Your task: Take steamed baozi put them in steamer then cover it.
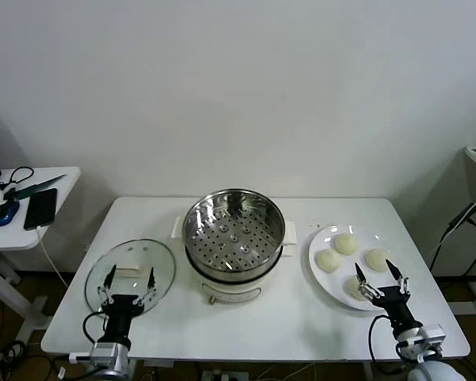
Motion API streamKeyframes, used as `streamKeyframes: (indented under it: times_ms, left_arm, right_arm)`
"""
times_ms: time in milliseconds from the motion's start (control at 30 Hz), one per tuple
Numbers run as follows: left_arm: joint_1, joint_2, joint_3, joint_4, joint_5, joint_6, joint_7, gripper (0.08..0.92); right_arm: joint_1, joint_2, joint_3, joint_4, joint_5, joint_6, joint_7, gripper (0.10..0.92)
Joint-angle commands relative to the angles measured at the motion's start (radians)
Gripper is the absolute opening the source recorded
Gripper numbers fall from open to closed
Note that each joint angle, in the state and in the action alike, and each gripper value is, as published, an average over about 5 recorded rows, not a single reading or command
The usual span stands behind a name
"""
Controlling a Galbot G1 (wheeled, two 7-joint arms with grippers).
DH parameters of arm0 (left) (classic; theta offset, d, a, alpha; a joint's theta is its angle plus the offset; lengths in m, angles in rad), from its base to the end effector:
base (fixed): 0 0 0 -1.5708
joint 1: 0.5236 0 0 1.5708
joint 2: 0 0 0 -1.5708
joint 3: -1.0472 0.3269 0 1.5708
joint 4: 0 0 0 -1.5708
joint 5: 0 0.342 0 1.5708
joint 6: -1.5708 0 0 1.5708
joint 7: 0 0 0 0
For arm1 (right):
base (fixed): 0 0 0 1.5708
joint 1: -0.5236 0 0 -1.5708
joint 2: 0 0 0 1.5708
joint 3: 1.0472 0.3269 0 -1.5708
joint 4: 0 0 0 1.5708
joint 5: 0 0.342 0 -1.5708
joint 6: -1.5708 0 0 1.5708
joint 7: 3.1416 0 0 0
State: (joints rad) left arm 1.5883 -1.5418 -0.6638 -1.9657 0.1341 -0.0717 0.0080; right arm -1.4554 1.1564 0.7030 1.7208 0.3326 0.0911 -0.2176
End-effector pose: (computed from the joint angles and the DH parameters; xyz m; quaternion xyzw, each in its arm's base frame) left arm 0.1680 0.0498 -0.3273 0.0431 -0.9919 -0.1127 0.0404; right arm 0.2148 -0.1663 -0.3415 0.0659 -0.9945 0.0533 0.0620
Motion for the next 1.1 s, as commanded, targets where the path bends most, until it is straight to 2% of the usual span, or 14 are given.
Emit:
streamKeyframes:
  times_ms: [33,133,333,533,667,800,1100]
  left_arm:
    - [0.001,0.001,-0.001,-0.001,0.001,-0.001,-0.002,0.823]
    - [0.003,0.004,-0.002,-0.001,0.004,-0.002,-0.003,0.823]
    - [0.01,0.011,0.012,-0.003,0.006,-0.005,-0.007,0.823]
    - [0.012,0.017,0.026,0.0,0.004,-0.01,-0.009,0.823]
    - [0.013,0.026,0.025,0.008,-0.002,-0.011,-0.011,0.823]
    - [0.016,0.034,0.023,0.012,-0.011,-0.011,-0.012,0.823]
    - [0.025,0.039,0.021,0.017,-0.02,-0.009,-0.014,0.823]
  right_arm:
    - [0.019,-0.032,0.003,0.0,-0.02,-0.021,-0.015,0.823]
    - [0.069,-0.127,-0.004,-0.021,-0.074,-0.091,-0.084,0.823]
    - [0.192,-0.438,-0.052,-0.1,-0.147,-0.237,-0.372,0.823]
    - [0.449,-0.627,-0.217,-0.276,-0.285,-0.236,-0.657,0.823]
    - [0.744,-0.647,-0.452,-0.436,-0.416,-0.16,-0.803,0.823]
    - [1.056,-0.62,-0.749,-0.572,-0.533,-0.105,-0.881,0.823]
    - [1.502,-0.465,-1.271,-0.826,-0.551,-0.077,-0.971,0.823]
